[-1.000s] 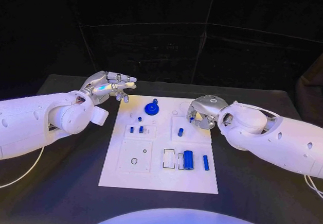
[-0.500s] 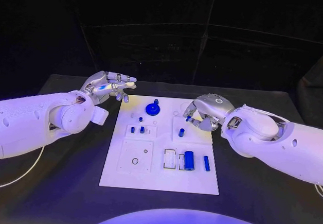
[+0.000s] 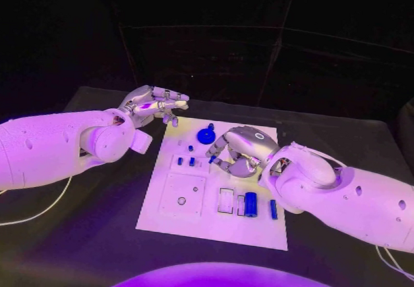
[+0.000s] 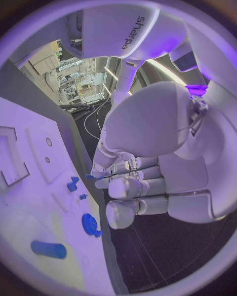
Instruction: Assemble the parts on the task board
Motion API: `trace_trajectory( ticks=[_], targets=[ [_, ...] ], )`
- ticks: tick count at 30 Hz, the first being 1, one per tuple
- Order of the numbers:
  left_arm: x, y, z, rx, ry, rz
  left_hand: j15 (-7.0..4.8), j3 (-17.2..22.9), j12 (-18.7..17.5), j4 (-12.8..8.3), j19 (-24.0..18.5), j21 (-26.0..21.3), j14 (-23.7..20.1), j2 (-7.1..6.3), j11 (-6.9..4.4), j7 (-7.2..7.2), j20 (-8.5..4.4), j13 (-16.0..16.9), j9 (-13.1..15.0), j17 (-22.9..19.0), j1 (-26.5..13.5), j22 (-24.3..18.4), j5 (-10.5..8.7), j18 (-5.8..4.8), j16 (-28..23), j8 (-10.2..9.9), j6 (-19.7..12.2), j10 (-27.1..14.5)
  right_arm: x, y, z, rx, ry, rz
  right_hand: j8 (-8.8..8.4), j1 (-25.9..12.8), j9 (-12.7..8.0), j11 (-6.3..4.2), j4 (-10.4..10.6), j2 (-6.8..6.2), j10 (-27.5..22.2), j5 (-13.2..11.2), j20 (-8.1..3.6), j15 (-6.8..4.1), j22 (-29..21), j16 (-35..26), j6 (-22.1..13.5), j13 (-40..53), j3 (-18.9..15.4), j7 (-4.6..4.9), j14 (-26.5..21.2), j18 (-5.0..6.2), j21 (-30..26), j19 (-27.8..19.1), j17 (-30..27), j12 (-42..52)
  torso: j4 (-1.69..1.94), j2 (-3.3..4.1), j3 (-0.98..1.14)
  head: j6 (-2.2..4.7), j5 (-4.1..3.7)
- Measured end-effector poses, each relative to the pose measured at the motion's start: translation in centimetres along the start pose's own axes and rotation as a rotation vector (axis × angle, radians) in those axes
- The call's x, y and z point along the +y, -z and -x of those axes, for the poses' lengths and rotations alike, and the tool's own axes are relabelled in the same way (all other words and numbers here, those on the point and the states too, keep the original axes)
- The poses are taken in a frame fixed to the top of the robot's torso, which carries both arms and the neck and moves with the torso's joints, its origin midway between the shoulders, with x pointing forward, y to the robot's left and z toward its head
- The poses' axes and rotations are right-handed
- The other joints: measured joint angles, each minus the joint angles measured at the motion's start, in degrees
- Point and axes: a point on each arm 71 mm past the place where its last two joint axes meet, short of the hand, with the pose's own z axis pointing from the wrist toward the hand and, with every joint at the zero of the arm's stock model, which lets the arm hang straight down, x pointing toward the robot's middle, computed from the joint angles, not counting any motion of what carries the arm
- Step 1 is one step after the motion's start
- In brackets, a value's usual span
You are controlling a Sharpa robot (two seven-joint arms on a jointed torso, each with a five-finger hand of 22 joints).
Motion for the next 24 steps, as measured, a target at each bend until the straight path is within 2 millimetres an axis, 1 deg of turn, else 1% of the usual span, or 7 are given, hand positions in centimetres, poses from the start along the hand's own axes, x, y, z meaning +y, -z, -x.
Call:
trace_trajectory(
  ticks=[3, 4, 8, 12, 16, 19, 24],
  targets=[
    [0.0, 0.0, -0.2, 0.005, 0.002, 0.0, 0.0, 0.0, 0.0, 0.0, 0.0, 0.0, 0.0, 0.0, 0.0, 0.0, 0.0, 0.0, 0.0, 0.0, 0.0, 0.0, 0.0, 0.0, 0.0, 0.0, 0.0, 0.0, 0.6, -0.3, -1.6, 0.025, -0.025, 0.011, -0.07, -0.6, 0.0, 0.02, 0.0, 0.07, 0.0, 0.0, 0.0, 0.0, 0.0, 0.1, 0.0, 0.0, 0.0, 0.04, 0.0, 0.0, 0.0, 0.0, 0.1, 0.0, 0.0, -0.01, -0.04, -0.34, 1.04],
    [0.0, 0.0, -0.3, 0.006, 0.002, 0.0, 0.0, 0.0, 0.0, 0.0, 0.0, 0.0, 0.0, 0.0, 0.0, 0.0, 0.0, 0.0, 0.0, 0.0, 0.0, 0.0, 0.0, 0.0, 0.0, 0.0, 0.0, 0.0, 0.8, -0.4, -2.1, 0.032, -0.031, 0.013, -0.24, -0.8, 0.0, 0.23, 0.0, 0.3, -0.2, -0.1, 0.0, 0.0, 0.1, 0.2, -0.2, 0.0, 0.0, 0.2, 0.0, 0.0, 0.0, 0.0, 0.1, -0.2, 0.0, -0.02, -0.04, -0.41, 1.27],
    [0.0, -0.1, -0.3, 0.009, 0.003, -0.001, 0.0, -0.1, 0.0, 0.1, 0.0, 0.0, 0.0, 0.0, 0.0, 0.12, 0.0, 0.0, 0.0, 0.0, 0.0, 0.0, 0.0, 0.0, 0.0, 0.0, -0.1, 0.0, 1.3, -0.8, -3.7, 0.067, -0.046, 0.02, -0.37, -0.9, 0.0, 0.24, 0.0, 0.43, -0.2, -0.6, 0.0, 0.0, 0.1, 0.2, -0.2, 0.1, 0.0, 0.21, 0.0, 0.0, 0.0, 0.0, 0.2, -0.3, 0.01, -0.03, -0.03, -0.77, 2.05],
    [-0.1, -0.1, -0.5, 0.011, 0.004, -0.001, 0.0, -0.2, 0.0, 0.2, 0.0, 0.0, 0.0, 0.0, 0.0, 0.21, 0.0, 0.0, 0.0, 0.0, 0.0, -0.1, 0.0, -0.01, 0.0, 0.0, -0.2, 0.0, 1.6, -1.0, -4.4, 0.095, -0.042, 0.025, -0.37, -0.9, 0.0, 0.32, 0.0, 0.43, -0.3, -0.6, 0.0, 0.0, 0.1, 0.4, -0.2, 0.1, 0.0, 0.21, 0.0, 0.01, 0.2, 0.0, 0.2, -0.3, 0.03, -0.05, -0.03, -1.14, 2.74],
    [-0.1, -0.1, -0.5, 0.013, 0.005, -0.001, 0.0, -0.2, 0.0, 0.2, 0.0, 0.0, 0.0, 0.0, 0.0, 0.21, 0.0, 0.0, 0.0, 0.0, 0.0, -0.1, 0.0, -0.01, 0.0, 0.0, -0.2, 0.0, 1.7, -1.2, -4.9, 0.118, -0.032, 0.026, -0.37, -0.9, 0.0, 0.32, 0.0, 0.43, -0.3, -0.6, 0.0, 0.0, 0.1, 0.4, -0.2, 0.1, 0.0, 0.21, 0.0, 0.01, 0.2, 0.0, 0.3, -0.3, 0.04, -0.05, -0.02, -1.41, 3.26],
    [-0.1, -0.1, -0.6, 0.015, 0.006, -0.001, 0.0, -0.2, 0.0, 0.2, 0.0, -0.1, 0.0, 0.26, 0.0, 0.21, 0.0, 0.0, 0.0, -0.1, -0.3, -0.1, 0.0, -0.01, 0.0, 0.0, -0.2, 0.0, 1.8, -1.3, -5.1, 0.13, -0.026, 0.028, -0.37, -0.9, 0.0, 0.32, 0.0, 0.43, -0.3, -0.6, 0.0, 0.0, 0.1, 0.4, -0.2, 0.1, 0.0, 0.21, 0.0, 0.01, 0.2, 0.0, 0.3, -0.3, 0.04, -0.06, -0.02, -1.54, 3.49],
    [-0.1, -0.2, -0.7, 0.018, 0.006, -0.002, 0.0, -0.2, 0.0, 0.2, 0.0, -0.2, 0.0, 0.26, 0.0, 0.21, 0.0, 0.0, 0.0, -0.1, -0.3, -0.1, 0.0, 0.0, 0.0, 0.0, -0.2, 0.0, 1.9, -1.6, -5.4, 0.147, -0.015, 0.029, -0.37, -1.1, 0.0, 0.32, 0.0, 0.22, -0.3, -0.8, 0.0, 0.0, 0.1, 0.4, -0.2, 0.1, 0.0, 0.21, 0.0, 0.01, 0.2, 0.0, 0.3, -0.3, -0.01, -0.07, 0.02, -1.76, 3.86]
  ],
)
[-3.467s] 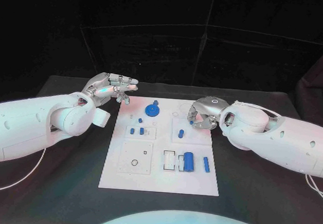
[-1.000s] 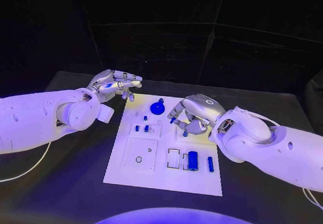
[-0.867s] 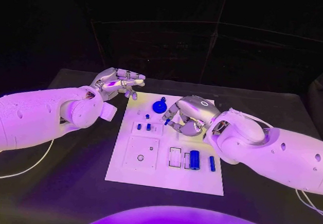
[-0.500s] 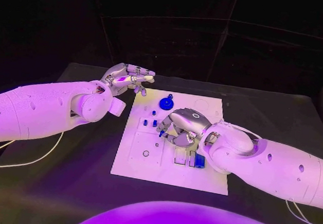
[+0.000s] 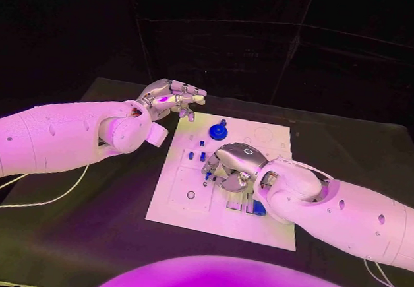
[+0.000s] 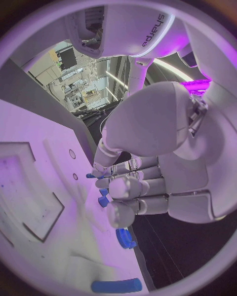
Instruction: Assemble the parts on the task board
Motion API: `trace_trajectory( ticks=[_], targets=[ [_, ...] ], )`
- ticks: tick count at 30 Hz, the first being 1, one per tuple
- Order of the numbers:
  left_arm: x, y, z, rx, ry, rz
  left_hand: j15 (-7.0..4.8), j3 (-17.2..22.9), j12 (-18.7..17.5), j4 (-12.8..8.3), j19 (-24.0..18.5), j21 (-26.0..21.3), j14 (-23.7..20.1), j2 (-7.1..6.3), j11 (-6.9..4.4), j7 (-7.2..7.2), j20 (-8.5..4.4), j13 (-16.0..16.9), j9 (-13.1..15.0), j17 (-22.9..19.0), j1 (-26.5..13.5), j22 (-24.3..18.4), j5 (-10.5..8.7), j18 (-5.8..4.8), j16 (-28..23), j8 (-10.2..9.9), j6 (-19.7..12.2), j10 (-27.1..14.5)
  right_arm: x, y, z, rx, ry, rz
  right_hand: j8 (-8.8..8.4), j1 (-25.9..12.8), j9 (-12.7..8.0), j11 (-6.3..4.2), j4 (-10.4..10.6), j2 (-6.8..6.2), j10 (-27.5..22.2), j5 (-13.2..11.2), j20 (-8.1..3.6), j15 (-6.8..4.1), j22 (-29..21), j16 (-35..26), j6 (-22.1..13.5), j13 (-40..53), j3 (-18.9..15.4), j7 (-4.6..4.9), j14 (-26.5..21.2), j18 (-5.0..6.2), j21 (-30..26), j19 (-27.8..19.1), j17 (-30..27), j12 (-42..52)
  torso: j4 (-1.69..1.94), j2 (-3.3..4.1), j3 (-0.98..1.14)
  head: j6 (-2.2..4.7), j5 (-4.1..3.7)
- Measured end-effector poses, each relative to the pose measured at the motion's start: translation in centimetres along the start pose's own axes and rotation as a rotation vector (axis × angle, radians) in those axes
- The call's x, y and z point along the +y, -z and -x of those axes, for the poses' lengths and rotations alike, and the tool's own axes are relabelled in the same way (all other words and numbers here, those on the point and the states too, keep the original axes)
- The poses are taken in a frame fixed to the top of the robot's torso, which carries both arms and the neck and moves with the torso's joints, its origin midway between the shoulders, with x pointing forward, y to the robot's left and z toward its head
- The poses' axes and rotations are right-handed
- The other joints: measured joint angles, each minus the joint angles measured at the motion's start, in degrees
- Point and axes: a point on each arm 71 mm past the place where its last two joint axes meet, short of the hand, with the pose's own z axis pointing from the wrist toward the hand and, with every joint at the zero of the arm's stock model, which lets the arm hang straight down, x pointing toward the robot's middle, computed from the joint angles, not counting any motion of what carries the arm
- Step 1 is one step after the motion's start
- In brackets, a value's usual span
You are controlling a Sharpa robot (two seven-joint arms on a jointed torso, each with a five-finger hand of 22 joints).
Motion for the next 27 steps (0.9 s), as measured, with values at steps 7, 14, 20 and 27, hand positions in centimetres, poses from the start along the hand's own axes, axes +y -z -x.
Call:
trace_trajectory(
  ticks=[7, 14, 20, 27],
  targets=[
    [-0.01, -0.05, -0.07, 0.002, 0.001, 0.0, 0.0, -0.2, 0.0, 0.2, 0.0, 0.0, 0.0, 0.0, 0.0, 0.0, 0.0, 0.0, -0.1, -0.1, 0.0, -0.2, 0.0, 0.0, 0.0, 0.0, 0.0, 0.0, 0.18, -0.27, -0.26, 0.021, 0.015, -0.002, 0.0, 0.0, 0.0, 0.0, -0.2, 0.0, 0.0, 0.0, 0.0, 0.0, 0.2, 0.3, 0.0, 0.0, -0.2, 0.0, 0.0, 0.01, 0.0, 0.0, 0.2, 0.0, -0.01, -0.01, 0.03, -0.2, 0.14],
    [-0.03, -0.06, -0.09, 0.003, 0.001, 0.001, 0.0, -0.2, 0.0, 0.2, 0.0, 0.0, 0.0, 0.0, 0.0, 0.0, 0.0, 0.0, -0.1, -0.1, 0.0, -0.1, 0.0, 0.0, 0.0, 0.0, 0.0, 0.0, 0.08, -0.41, -0.45, 0.039, 0.035, -0.012, 0.0, 0.0, 0.0, 0.0, 0.0, 0.0, 0.0, 0.0, 0.0, 0.0, 0.2, 0.3, 0.0, 0.0, -0.4, 0.0, 0.0, 0.01, 0.0, 0.0, 0.2, 0.0, -0.01, 0.0, 0.03, -0.48, 0.38],
    [-0.03, -0.07, -0.11, 0.004, 0.001, 0.002, 0.0, -0.2, 0.0, 0.2, 0.0, 0.0, 0.0, 0.0, 0.0, 0.0, 0.0, 0.0, -0.1, -0.1, 0.0, -0.1, 0.0, 0.0, 0.0, 0.0, 0.0, 0.0, 0.12, -0.58, -0.64, 0.056, 0.045, -0.017, -0.01, -0.3, 0.0, 0.0, 0.0, 0.31, 0.0, 0.0, 0.0, 0.0, 0.3, 0.5, 0.0, 0.0, -0.4, 0.0, 0.0, 0.01, 0.0, 0.0, 0.3, 0.0, -0.01, 0.03, 0.05, -0.63, 0.47],
    [-0.03, -0.09, -0.12, 0.004, 0.001, 0.003, 0.0, -0.2, 0.1, 0.2, 0.0, 0.0, 0.0, 0.15, 0.12, 0.0, 0.0, 0.0, -0.1, -0.2, -0.2, -0.2, 0.0, 0.0, 0.0, 0.0, 0.0, -0.1, 0.24, -0.73, -0.85, 0.07, 0.051, -0.017, -0.01, -0.3, -0.1, 0.0, 0.0, 0.31, 0.0, 0.0, 0.0, 0.0, 0.3, 0.5, 0.0, 0.0, -0.4, 0.0, 0.0, 0.01, 0.0, 0.0, 0.4, 0.0, -0.04, 0.03, 0.06, -0.85, 0.59]
  ],
)
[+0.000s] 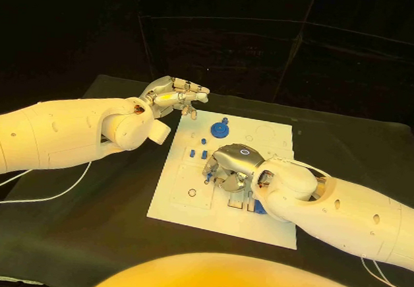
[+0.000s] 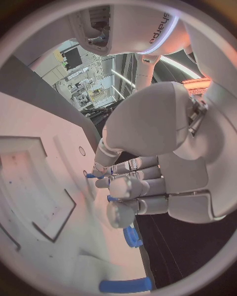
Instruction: Assemble the parts on the task board
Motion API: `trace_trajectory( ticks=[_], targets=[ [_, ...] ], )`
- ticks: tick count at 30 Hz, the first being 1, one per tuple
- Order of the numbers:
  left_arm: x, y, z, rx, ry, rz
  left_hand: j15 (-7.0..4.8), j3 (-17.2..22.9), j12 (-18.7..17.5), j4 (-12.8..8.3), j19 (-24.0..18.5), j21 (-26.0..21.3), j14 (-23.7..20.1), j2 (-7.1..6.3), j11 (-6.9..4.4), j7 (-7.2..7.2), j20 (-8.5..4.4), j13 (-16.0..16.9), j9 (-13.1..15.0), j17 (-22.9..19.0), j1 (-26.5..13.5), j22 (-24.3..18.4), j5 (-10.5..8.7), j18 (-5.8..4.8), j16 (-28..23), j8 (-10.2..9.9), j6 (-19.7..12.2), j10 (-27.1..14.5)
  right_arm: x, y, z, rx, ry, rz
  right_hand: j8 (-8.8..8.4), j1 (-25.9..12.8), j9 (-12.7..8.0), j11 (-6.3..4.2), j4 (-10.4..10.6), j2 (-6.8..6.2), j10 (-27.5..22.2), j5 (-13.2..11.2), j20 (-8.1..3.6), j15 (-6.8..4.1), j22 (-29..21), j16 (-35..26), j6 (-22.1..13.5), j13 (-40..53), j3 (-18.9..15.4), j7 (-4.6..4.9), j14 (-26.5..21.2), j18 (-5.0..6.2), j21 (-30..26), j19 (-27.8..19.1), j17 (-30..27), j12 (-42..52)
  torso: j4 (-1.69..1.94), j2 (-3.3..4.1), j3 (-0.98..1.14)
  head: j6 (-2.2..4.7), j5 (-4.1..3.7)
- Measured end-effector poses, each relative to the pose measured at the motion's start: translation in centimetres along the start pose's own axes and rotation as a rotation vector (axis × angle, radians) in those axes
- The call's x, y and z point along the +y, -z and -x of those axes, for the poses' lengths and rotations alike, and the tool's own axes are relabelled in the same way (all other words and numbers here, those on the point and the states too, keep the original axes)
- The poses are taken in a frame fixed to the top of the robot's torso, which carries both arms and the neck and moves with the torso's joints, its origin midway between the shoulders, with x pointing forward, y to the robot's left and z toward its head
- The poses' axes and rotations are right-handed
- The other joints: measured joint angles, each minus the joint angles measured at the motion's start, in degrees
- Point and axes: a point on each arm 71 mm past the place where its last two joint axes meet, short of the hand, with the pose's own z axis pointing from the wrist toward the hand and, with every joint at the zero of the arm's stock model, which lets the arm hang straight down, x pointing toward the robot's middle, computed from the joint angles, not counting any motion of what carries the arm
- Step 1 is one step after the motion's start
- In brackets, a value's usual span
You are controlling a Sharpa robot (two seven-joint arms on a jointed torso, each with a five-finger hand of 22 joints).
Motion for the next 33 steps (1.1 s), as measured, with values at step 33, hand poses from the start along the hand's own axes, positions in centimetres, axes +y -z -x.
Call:
trace_trajectory(
  ticks=[33],
  targets=[
    [0.06, -0.06, 0.1, 0.002, 0.0, 0.01, 0.0, -0.1, 0.1, 0.1, 0.0, -0.2, 0.0, 0.13, 0.08, 0.0, 0.0, 0.0, 0.0, -0.1, -0.1, -0.1, 0.0, 0.0, 0.0, 0.0, 0.0, -0.1, 0.35, -0.51, -0.39, 0.028, 0.032, 0.005, -0.01, -1.6, -0.1, 0.21, 0.0, -0.21, -0.2, -0.3, 0.0, 0.0, -0.3, 0.0, -0.3, 0.0, -2.0, 0.11, 0.0, 0.01, 0.2, 0.0, -0.3, -0.2, -0.05, -0.03, -0.05, -0.51, 0.14]
  ],
)
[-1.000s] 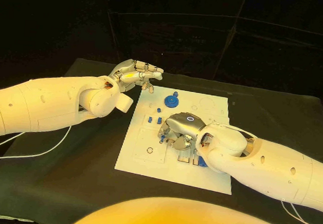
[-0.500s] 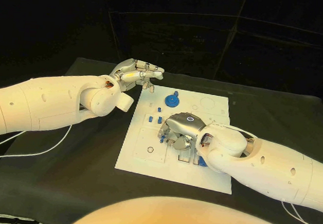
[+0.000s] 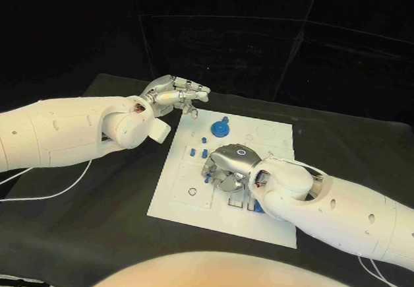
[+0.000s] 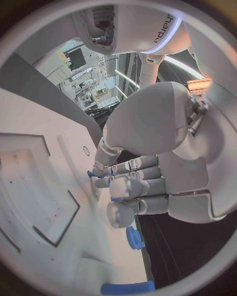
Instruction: Assemble the parts on the task board
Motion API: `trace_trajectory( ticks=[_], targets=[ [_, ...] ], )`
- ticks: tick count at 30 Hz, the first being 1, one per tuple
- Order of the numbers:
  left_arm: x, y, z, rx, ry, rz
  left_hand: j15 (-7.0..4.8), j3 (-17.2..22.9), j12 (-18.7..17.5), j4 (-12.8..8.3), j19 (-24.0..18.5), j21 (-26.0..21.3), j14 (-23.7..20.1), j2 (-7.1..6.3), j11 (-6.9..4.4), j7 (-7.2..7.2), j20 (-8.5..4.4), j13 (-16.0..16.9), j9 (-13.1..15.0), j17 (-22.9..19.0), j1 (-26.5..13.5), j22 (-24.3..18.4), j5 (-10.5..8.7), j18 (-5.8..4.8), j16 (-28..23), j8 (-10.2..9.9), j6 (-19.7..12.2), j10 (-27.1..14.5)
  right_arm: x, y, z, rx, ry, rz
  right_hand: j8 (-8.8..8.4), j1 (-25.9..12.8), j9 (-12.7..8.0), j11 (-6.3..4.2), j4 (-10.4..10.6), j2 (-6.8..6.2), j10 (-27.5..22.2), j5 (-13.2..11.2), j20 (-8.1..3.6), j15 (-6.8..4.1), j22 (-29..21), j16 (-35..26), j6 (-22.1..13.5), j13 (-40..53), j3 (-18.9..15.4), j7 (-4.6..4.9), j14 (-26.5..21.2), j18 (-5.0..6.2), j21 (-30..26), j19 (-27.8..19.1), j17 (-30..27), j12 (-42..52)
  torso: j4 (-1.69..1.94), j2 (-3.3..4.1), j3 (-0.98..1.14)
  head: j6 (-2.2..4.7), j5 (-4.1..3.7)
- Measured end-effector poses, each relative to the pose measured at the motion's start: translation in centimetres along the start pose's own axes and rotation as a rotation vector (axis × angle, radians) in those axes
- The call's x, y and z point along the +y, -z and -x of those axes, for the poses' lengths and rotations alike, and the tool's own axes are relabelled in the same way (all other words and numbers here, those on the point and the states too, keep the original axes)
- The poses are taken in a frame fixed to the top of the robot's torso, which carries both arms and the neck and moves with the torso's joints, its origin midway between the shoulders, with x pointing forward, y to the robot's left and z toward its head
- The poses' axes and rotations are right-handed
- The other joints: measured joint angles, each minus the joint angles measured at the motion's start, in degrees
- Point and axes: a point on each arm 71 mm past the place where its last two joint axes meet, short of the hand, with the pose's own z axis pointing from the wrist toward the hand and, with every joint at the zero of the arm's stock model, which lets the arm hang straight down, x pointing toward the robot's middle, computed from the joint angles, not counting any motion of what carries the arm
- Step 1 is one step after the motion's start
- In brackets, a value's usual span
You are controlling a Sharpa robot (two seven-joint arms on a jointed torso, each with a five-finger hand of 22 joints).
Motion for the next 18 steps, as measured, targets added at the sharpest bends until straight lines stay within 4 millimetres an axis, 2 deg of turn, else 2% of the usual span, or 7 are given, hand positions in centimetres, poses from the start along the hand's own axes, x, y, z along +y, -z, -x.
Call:
trace_trajectory(
  ticks=[5, 10, 12, 16, 18],
  targets=[
    [0.02, 0.0, 0.0, 0.001, 0.0, 0.004, 0.0, 0.0, 0.0, 0.0, 0.0, 0.0, 0.0, -0.01, 0.0, 0.21, 0.0, -0.1, 0.0, -0.3, 0.0, -0.1, 0.0, 0.0, 0.0, 0.0, -0.2, 0.0, 0.03, 0.0, -0.05, 0.003, 0.003, 0.001, -0.11, -0.6, 0.0, 0.02, 0.0, -0.09, 0.0, 0.2, 0.21, 0.0, -0.1, 0.2, -0.1, 0.0, -0.6, 0.06, 0.0, 0.0, 0.0, -0.2, 0.0, -0.1, 0.01, 0.0, -0.01, -0.01, -0.04],
    [0.06, -0.02, -0.07, 0.005, 0.002, 0.011, 0.2, -0.2, 0.0, 0.2, 0.0, -0.2, -0.2, -0.22, 0.21, 0.21, 0.0, -0.1, -0.1, -0.7, -0.2, -0.2, 0.0, -0.01, 0.0, 0.0, -0.2, -0.2, -0.08, 0.02, -0.29, 0.007, 0.003, 0.0, -0.65, -1.7, -0.2, 0.85, 0.2, -1.14, -2.7, 1.0, 0.84, 0.54, -2.5, -0.4, -2.2, -0.3, -1.9, 0.9, 0.1, 0.0, -1.3, -1.5, -1.1, -1.7, 0.01, 0.0, -0.01, -0.02, -0.04],
    [0.08, -0.02, -0.08, 0.006, 0.002, 0.014, 0.2, -0.2, 0.0, 0.2, 0.0, -0.2, -0.2, -0.22, 0.2, 0.21, 0.0, -0.1, -0.1, -0.7, -0.2, -0.2, 0.0, -0.01, -0.1, 0.0, -0.2, -0.2, -0.08, 0.02, -0.28, 0.006, 0.003, 0.001, -0.65, -2.0, -0.2, 1.11, 0.3, -0.83, -3.0, 1.0, 1.02, 0.54, -3.4, -0.9, -2.3, -0.3, -2.1, 0.99, 0.1, 0.01, -1.6, -1.7, -1.7, -1.8, 0.01, 0.0, -0.01, -0.02, -0.03],
    [0.11, -0.02, -0.07, 0.008, 0.003, 0.019, 0.18, -0.2, 0.0, 0.2, 0.0, -0.2, -0.2, -0.22, 0.07, 0.21, 0.0, -0.1, 0.0, -0.8, -0.2, -0.3, 0.0, -0.01, -0.2, 0.0, -0.2, -0.3, -0.05, 0.02, -0.27, 0.006, -0.002, 0.007, -0.65, -2.0, -0.1, 1.08, 0.3, -0.83, -3.0, 1.3, 1.01, 0.54, -2.9, -0.6, -2.3, -0.2, -2.4, 0.99, 0.1, 0.0, -1.6, -1.7, -1.4, -1.8, 0.02, -0.01, 0.0, -0.02, -0.03],
    [0.12, -0.02, -0.07, 0.008, 0.003, 0.02, -0.01, -0.2, 0.0, 0.2, 0.0, -0.2, -0.4, -0.22, -0.01, 0.21, 0.0, -0.1, 0.0, -0.9, -0.2, -0.3, 0.0, -0.01, -0.2, 0.0, -0.2, -0.4, 0.0, 0.03, -0.27, 0.005, -0.005, 0.011, -0.65, -2.0, 0.0, 0.67, 0.2, -0.83, -2.5, 1.3, 1.01, 0.54, -2.5, -0.5, -2.1, -0.1, -2.6, 0.84, 0.1, 0.0, -1.6, -1.7, -1.1, -1.8, 0.02, -0.02, 0.02, -0.02, -0.03]
  ],
)
